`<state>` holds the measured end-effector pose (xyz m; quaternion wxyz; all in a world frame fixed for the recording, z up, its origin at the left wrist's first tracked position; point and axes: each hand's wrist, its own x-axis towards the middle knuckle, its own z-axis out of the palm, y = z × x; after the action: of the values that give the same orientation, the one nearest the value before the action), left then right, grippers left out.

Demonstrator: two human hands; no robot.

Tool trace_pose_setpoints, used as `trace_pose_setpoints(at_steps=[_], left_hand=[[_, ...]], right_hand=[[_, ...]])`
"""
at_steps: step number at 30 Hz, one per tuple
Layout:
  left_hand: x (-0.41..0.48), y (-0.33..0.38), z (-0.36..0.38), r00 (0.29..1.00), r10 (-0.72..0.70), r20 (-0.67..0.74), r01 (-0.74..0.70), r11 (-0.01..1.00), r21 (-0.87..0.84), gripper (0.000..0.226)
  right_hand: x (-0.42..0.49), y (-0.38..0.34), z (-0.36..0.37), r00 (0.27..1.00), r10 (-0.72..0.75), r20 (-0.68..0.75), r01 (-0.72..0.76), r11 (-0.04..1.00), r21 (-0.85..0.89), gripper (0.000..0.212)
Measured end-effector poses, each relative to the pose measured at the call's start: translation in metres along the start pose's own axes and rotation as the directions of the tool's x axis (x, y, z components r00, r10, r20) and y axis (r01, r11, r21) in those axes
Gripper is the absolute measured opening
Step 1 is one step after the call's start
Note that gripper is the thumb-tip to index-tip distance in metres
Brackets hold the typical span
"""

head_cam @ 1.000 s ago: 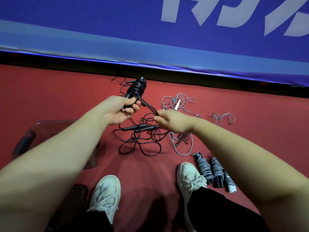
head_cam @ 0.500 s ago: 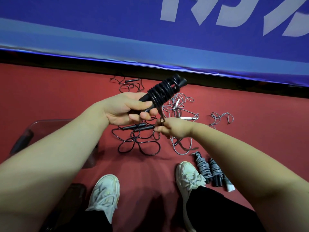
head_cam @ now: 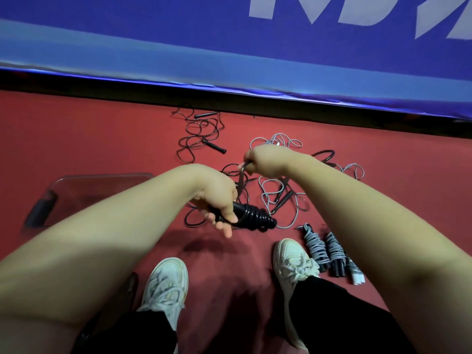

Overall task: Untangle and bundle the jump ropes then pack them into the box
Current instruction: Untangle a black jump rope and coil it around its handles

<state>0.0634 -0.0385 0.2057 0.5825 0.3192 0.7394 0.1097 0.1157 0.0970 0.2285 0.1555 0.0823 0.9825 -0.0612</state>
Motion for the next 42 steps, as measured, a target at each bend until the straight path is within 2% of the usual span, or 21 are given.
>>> trace_pose_setpoints(at_steps=[2, 6, 9, 13, 16, 19, 22, 26, 29, 32, 34, 36, 37, 39, 40, 41, 42], left_hand=[[0.010, -0.007, 0.000, 0.989, -0.041, -0.143, 0.029, 0.996, -0.084, 0.002], [0.015, -0.022, -0.016, 0.922, -0.091, -0.376, -0.063, 0.924, -0.378, 0.008], [0.011, -0.027, -0.025, 0.868, -0.116, -0.483, -0.208, 0.798, -0.565, 0.009], [0.005, -0.026, -0.033, 0.815, -0.100, -0.570, -0.409, 0.598, -0.690, 0.014], [-0.001, -0.024, -0.039, 0.774, -0.050, -0.631, -0.564, 0.399, -0.723, 0.017], [-0.008, -0.021, -0.038, 0.755, 0.058, -0.653, -0.641, 0.276, -0.716, 0.017], [-0.014, -0.021, -0.035, 0.745, 0.202, -0.635, -0.665, 0.301, -0.684, 0.014], [-0.021, -0.023, -0.030, 0.746, 0.325, -0.582, -0.666, 0.388, -0.637, 0.017], [-0.025, -0.021, -0.026, 0.732, 0.434, -0.525, -0.676, 0.375, -0.634, 0.015], [-0.029, -0.019, -0.024, 0.699, 0.565, -0.438, -0.681, 0.339, -0.649, 0.016], [-0.029, -0.020, -0.025, 0.684, 0.597, -0.419, -0.682, 0.320, -0.657, 0.042], [-0.030, -0.017, -0.023, 0.704, 0.564, -0.432, -0.673, 0.334, -0.660, 0.061], [-0.030, -0.012, -0.022, 0.721, 0.517, -0.462, -0.673, 0.359, -0.647, 0.059], [-0.029, -0.003, -0.019, 0.734, 0.367, -0.572, -0.678, 0.445, -0.584, 0.037], [-0.028, -0.001, -0.018, 0.715, 0.309, -0.627, -0.687, 0.474, -0.550, 0.027], [-0.028, 0.001, -0.019, 0.691, 0.282, -0.666, -0.704, 0.473, -0.530, 0.022], [-0.028, 0.001, -0.020, 0.673, 0.275, -0.687, -0.722, 0.447, -0.528, 0.019]], right_hand=[[-0.002, -0.009, -0.007, 0.995, 0.022, -0.098, -0.024, 1.000, -0.012, 0.028], [-0.006, -0.017, -0.017, 0.982, 0.017, -0.189, -0.022, 0.999, -0.027, 0.026], [-0.015, -0.021, -0.020, 0.980, 0.004, -0.199, -0.010, 0.999, -0.031, 0.023], [-0.028, -0.026, -0.016, 0.972, -0.015, -0.234, 0.010, 1.000, -0.022, 0.027], [-0.029, -0.023, -0.005, 0.973, -0.019, -0.229, 0.029, 0.999, 0.038, 0.023], [-0.021, -0.010, 0.007, 0.977, -0.006, -0.213, 0.042, 0.985, 0.166, 0.023], [-0.012, 0.003, 0.014, 0.986, -0.014, -0.166, 0.075, 0.926, 0.370, 0.025], [-0.010, 0.018, 0.011, 0.990, -0.005, -0.141, 0.075, 0.864, 0.498, 0.022], [-0.012, 0.019, 0.006, 0.994, -0.046, -0.096, 0.094, 0.809, 0.580, 0.026], [-0.011, 0.016, 0.008, 0.990, -0.134, -0.052, 0.132, 0.702, 0.700, 0.017], [-0.010, 0.013, 0.010, 0.985, -0.157, -0.075, 0.168, 0.751, 0.638, 0.020], [-0.009, 0.010, 0.014, 0.981, -0.166, -0.099, 0.192, 0.903, 0.385, 0.048], [-0.009, 0.009, 0.017, 0.980, -0.151, -0.130, 0.176, 0.962, 0.211, 0.059], [-0.011, 0.007, 0.023, 0.963, -0.184, -0.195, 0.175, 0.983, -0.062, 0.066], [-0.014, 0.004, 0.023, 0.957, -0.200, -0.211, 0.182, 0.978, -0.104, 0.064], [-0.014, 0.004, 0.022, 0.959, -0.195, -0.204, 0.190, 0.981, -0.042, 0.060], [-0.013, 0.005, 0.018, 0.970, -0.167, -0.176, 0.190, 0.974, 0.125, 0.053]])
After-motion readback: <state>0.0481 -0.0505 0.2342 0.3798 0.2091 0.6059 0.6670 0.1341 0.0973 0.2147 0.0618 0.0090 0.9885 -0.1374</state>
